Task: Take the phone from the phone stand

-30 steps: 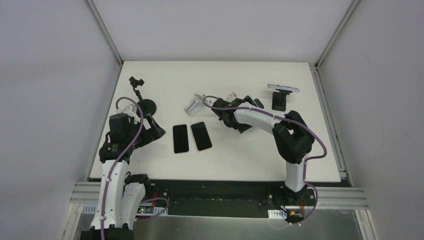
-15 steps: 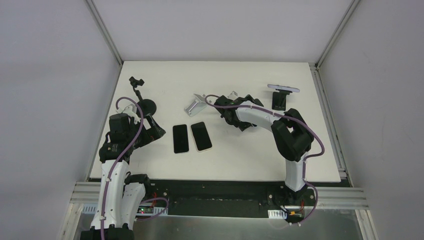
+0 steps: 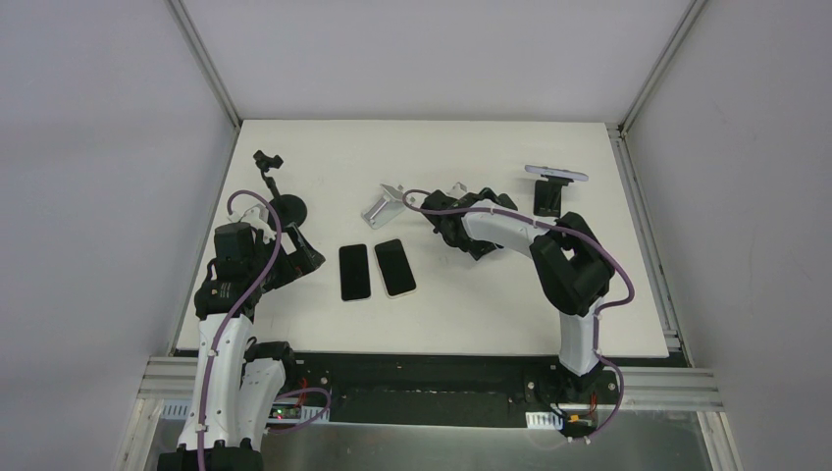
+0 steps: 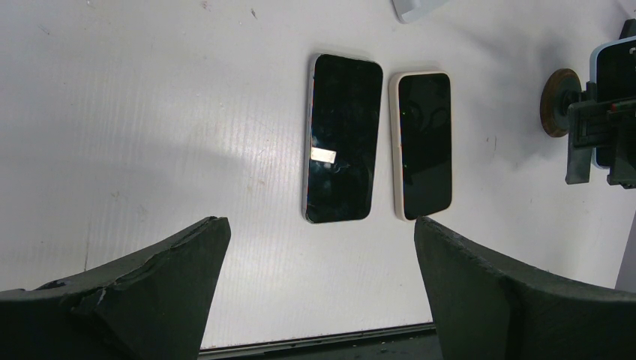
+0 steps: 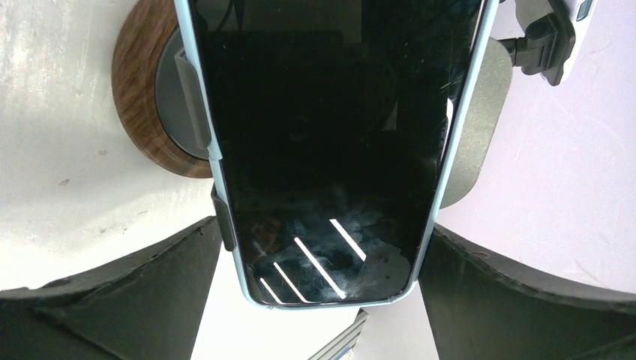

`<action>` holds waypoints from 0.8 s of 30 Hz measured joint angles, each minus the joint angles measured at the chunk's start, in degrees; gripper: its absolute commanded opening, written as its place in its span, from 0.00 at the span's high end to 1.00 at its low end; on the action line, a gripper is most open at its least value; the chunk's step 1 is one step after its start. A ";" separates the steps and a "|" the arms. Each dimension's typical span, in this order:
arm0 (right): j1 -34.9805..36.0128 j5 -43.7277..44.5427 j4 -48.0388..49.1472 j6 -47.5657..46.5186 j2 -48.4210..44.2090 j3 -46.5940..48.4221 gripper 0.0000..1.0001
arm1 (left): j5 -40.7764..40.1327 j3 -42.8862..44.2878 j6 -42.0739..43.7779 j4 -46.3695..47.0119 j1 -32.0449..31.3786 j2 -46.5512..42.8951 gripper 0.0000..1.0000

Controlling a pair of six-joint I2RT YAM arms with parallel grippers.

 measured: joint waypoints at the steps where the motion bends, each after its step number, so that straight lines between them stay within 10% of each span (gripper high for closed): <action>1: 0.00 0.00 -0.11 0.11 0.00 -0.11 0.02 | -0.02 0.00 0.00 0.00 0.00 0.00 0.00; 24: 0.00 0.02 -1.22 0.15 -2.38 -0.81 0.09 | 0.00 0.00 0.00 0.00 0.00 0.00 0.00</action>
